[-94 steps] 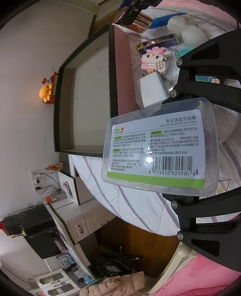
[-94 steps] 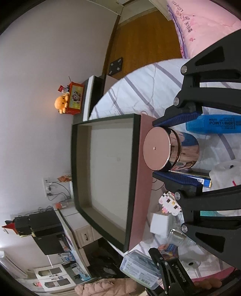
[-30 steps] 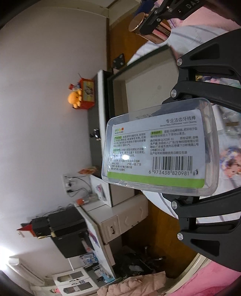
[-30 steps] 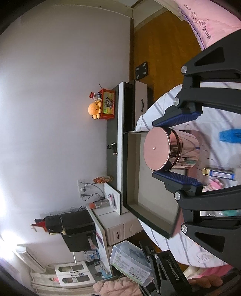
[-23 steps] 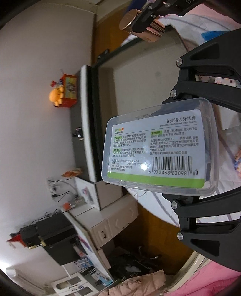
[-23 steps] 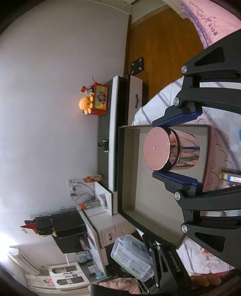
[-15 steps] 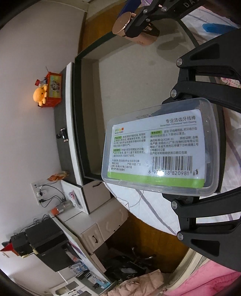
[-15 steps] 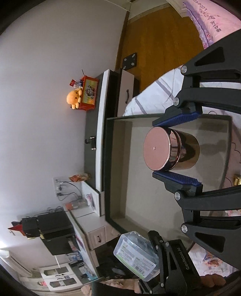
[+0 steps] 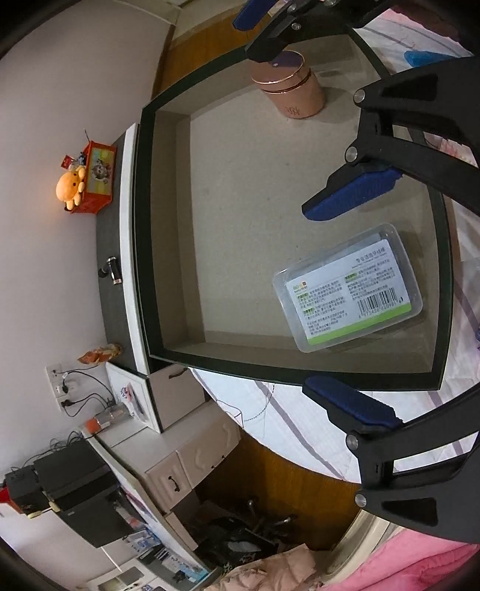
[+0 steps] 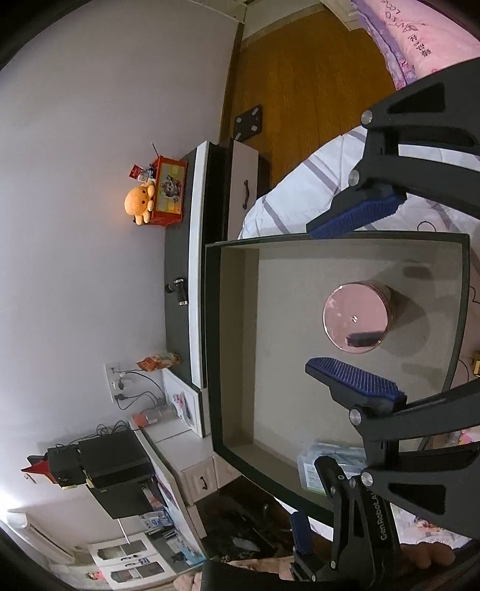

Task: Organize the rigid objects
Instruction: 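Lower the case into the box with the left tool while the right tool sets the canister inside, then withdraw both open tools back toward the remaining items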

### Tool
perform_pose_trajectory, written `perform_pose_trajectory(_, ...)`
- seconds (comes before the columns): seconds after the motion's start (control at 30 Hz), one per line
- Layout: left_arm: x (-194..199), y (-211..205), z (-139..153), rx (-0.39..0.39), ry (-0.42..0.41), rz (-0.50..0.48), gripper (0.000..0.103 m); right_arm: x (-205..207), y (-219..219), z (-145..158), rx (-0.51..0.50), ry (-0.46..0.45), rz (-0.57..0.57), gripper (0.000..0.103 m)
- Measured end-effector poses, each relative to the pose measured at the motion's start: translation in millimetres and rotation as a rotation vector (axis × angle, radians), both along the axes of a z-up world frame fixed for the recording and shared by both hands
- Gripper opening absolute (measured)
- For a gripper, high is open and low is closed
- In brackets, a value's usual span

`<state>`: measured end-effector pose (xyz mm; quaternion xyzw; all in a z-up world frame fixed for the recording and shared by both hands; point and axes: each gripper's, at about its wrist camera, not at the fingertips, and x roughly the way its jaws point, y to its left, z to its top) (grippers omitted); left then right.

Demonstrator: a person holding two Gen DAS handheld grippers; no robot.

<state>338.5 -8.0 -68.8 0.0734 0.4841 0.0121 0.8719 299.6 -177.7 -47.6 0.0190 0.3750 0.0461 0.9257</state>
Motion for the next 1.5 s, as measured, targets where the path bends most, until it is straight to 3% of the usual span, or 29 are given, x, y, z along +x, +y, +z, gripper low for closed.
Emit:
perform_pose_trajectory(0.23, -9.5, 1.9, 13.9, -0.009, -0.016, 0.006, 0.088, -5.1, -1.4, 8.0, -0.003, -0.006, -0.011, 0.069)
perform_pose_trajectory(0.43, -34.3, 1.6, 40.0, -0.012, -0.088, 0.001, 0.088, -29.5, -2.8, 28.3, -0.011, -0.055, -0.032, 0.069)
perform_pose_trajectory(1.0, -166.6, 7.9, 117.3, -0.076, -0.339, -0.014, 0.088, -156.4, 6.4, 98.3, -0.071, -0.268, -0.044, 0.069)
perform_pose_trajectory(1.23, -223.7, 1.9, 124.1, -0.099, -0.440, -0.036, 0.088, -205.1, 10.7, 103.0, -0.072, -0.322, -0.031, 0.069)
perform_pose_trajectory(1.5, -273.0, -0.5, 111.8, -0.098, -0.507, -0.042, 0.088, -253.9, 16.2, 93.9, -0.076, -0.371, -0.042, 0.069)
